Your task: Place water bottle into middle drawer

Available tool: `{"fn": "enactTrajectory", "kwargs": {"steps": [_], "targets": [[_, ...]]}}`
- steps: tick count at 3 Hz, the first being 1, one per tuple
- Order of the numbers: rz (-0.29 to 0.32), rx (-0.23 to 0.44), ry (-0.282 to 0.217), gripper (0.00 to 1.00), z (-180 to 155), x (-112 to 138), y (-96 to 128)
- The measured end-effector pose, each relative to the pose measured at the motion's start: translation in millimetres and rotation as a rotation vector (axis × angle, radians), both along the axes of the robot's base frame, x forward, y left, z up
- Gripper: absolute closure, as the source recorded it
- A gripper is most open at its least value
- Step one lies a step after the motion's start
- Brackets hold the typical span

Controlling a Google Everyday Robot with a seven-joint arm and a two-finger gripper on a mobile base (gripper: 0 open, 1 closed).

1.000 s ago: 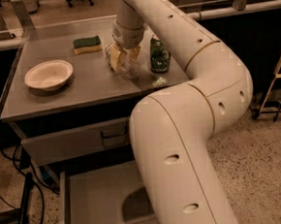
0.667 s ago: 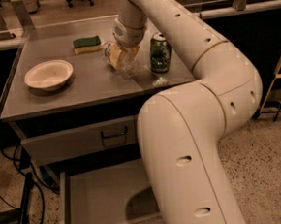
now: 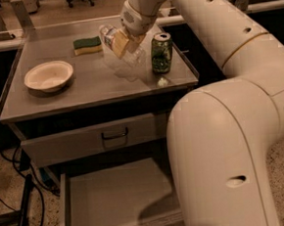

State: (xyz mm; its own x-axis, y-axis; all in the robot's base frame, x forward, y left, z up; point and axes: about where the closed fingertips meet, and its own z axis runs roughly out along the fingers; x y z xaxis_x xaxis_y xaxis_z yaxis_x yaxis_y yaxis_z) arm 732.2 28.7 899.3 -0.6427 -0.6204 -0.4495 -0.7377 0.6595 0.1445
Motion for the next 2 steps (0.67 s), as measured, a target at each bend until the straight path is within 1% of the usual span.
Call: {"fn": "enactTrajectory", "kwargs": {"steps": [1,2], "targets": [[0.072,0.062,-0.036,1.0,18.9,-28.1,2.6],[0.068,0.056,-0.03,1.0,14.0,-23.9,5.0]]}}
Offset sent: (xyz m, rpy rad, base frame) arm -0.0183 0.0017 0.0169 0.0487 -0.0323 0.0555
